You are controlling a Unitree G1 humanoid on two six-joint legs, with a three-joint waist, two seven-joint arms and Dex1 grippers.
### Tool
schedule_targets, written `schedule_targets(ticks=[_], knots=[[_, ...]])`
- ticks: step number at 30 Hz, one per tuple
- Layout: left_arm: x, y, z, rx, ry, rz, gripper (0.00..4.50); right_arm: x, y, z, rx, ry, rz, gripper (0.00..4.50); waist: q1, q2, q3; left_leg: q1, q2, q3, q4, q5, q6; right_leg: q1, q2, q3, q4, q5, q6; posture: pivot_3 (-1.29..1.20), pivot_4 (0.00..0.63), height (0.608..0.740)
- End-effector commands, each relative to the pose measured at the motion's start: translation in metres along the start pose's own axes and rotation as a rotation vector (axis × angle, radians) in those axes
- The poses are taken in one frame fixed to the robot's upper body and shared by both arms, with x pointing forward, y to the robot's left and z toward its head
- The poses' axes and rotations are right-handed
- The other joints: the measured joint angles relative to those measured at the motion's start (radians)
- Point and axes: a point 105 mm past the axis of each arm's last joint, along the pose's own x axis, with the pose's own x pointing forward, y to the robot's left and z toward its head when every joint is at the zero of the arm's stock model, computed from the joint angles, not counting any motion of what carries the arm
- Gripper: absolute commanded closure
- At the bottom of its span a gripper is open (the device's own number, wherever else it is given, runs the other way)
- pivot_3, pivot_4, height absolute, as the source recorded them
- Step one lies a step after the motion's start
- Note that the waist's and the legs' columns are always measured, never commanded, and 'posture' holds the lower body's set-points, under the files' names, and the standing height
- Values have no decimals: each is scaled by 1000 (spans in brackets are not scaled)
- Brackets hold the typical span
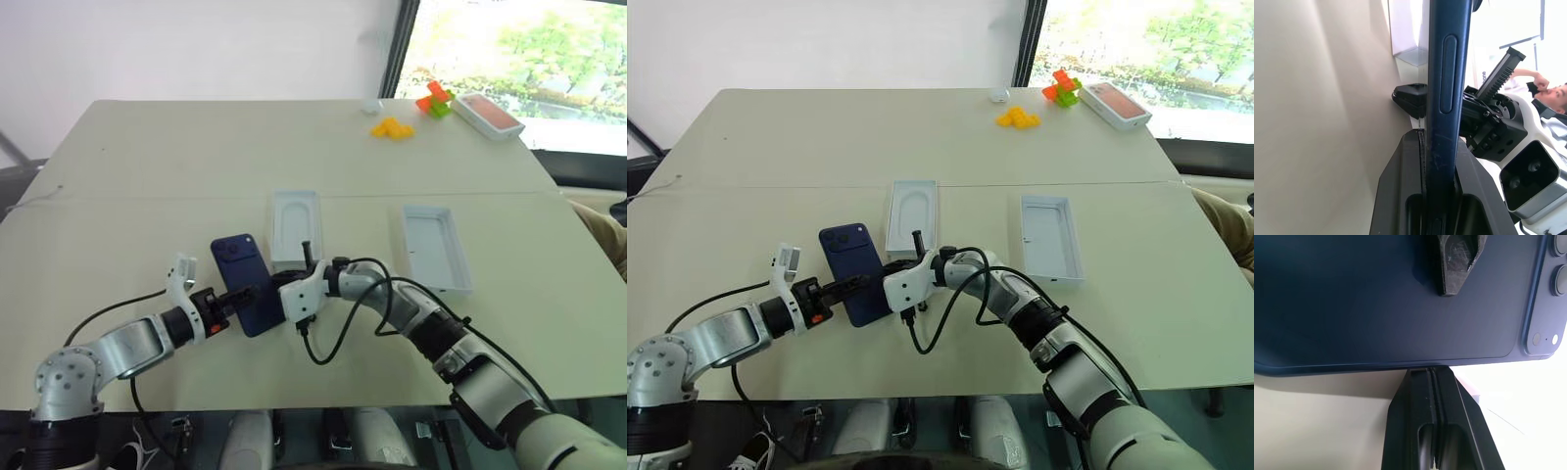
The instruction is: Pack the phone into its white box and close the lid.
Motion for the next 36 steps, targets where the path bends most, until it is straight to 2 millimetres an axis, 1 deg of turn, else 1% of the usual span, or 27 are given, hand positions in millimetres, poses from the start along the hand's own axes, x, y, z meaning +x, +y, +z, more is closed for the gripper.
schedule_targets(ticks=[1, 2, 3, 5, 7, 9, 10, 12, 15, 16, 18, 22, 25, 28, 30, 33, 34, 36], knots=[[-13, -2, 6, 5, 2, -18, 4485, -18, -22, 15, 151, -94, -51, 4500, -1, -1, 2, -1, 0, 0, 0, 0, 0, -1, 0, 0, 0, 0, 0, 0, 150, 737], [-16, -3, 7, 15, 7, -20, 4485, -23, -25, 19, 196, -120, -48, 4500, -1, -1, 4, -1, 0, 0, -1, 1, 1, -1, 0, 0, 0, 0, 0, 0, 150, 737], [-20, -2, 9, 24, 5, -19, 4499, -28, -31, 22, 259, -146, -50, 4241, -3, -1, 6, -1, 0, 0, -1, 1, 1, -1, 0, 0, 0, 0, 0, 0, 150, 737], [-30, -9, 17, 42, 7, -61, 4500, -42, -41, 30, 361, -199, -23, 3641, -4, -1, 9, -1, 0, 0, -1, 0, 0, -2, 0, 0, 0, 0, 0, 0, 150, 737], [-38, -10, 24, 99, 20, -45, 4500, -49, -50, 34, 401, -200, -3, 2754, -2, 0, 11, -1, 1, 0, -2, 0, 0, -3, 0, 0, 0, 0, -1, 0, 150, 737], [-44, -13, 38, 179, -10, -39, 4500, -47, -60, 36, 403, -172, 9, 1882, -2, 1, 15, -2, 1, 0, -2, 0, -1, -4, 0, 0, 0, -1, -2, 0, 150, 737], [-47, -15, 45, 214, -23, -39, 4500, -43, -66, 35, 424, -153, 6, 1319, -2, 2, 16, -2, 0, 0, -3, 0, -1, -5, 0, 0, 0, -2, -5, 0, 150, 737], [-49, -17, 51, 251, -33, -44, 4500, -35, -71, 32, 460, -125, 11, 1319, -3, 3, 17, -3, 0, 0, -3, 0, -1, -6, 0, 0, 0, -3, -6, 0, 150, 737], [-48, -16, 59, 271, -43, -35, 4500, -23, -70, 16, 506, -22, 45, 1319, -3, 2, 17, -6, 0, 0, -5, 0, -1, -10, -1, 0, 0, -3, -8, 0, 150, 737], [-47, -15, 62, 281, -48, -30, 4500, -20, -70, 11, 529, 0, 50, 1319, -3, 2, 16, -9, 0, 0, -6, 1, -1, -13, -1, 0, 0, 0, -10, 0, 150, 737], [-47, -15, 64, 286, -54, -33, 4500, -16, -70, 6, 603, 20, 77, 1319, -3, 2, 16, -17, 0, 0, -5, 3, 0, -20, -1, -1, 0, 1, -9, 0, 150, 737], [-48, -14, 66, 287, -72, -30, 4500, -17, -66, -4, 594, 84, 128, 1319, -4, 1, 17, -19, -1, 0, -5, 3, 0, -21, -1, -1, 0, 1, -8, 0, 150, 737], [-49, -11, 65, 282, -74, -18, 4500, -19, -64, -10, 625, 114, 156, 1319, -7, 1, 17, -19, -1, 0, -5, 3, 1, -21, -1, -1, 0, 1, -8, 0, 150, 737], [-49, -9, 64, 271, -83, -16, 4500, -25, -63, -17, 607, 154, 169, 1319, -6, 1, 17, -18, 0, 0, -5, 3, 0, -21, -1, -2, 1, 1, -8, 0, 150, 737], [-48, -9, 64, 269, -84, -15, 4500, -26, -62, -18, 599, 158, 177, 1319, -5, 1, 18, -18, 0, 0, -5, 4, 0, -21, -1, -2, 1, 1, -8, 0, 150, 737], [-44, -9, 61, 275, -72, -18, 4500, -25, -54, -19, 590, 176, 211, 1319, -6, 1, 18, -18, 0, 0, -4, 4, 0, -20, -1, -2, 1, 1, -8, 0, 150, 737], [-43, -9, 61, 280, -68, -17, 4500, -25, -52, -20, 596, 185, 215, 1555, -6, 1, 18, -18, 0, 0, -4, 4, 0, -20, -1, -2, 1, 1, -8, 0, 150, 737], [-41, -10, 61, 276, -68, -20, 4500, -23, -49, -21, 592, 199, 220, 2175, -6, 1, 18, -18, 0, 0, -4, 4, 0, -20, -1, -2, 2, 1, -8, 0, 150, 737]])
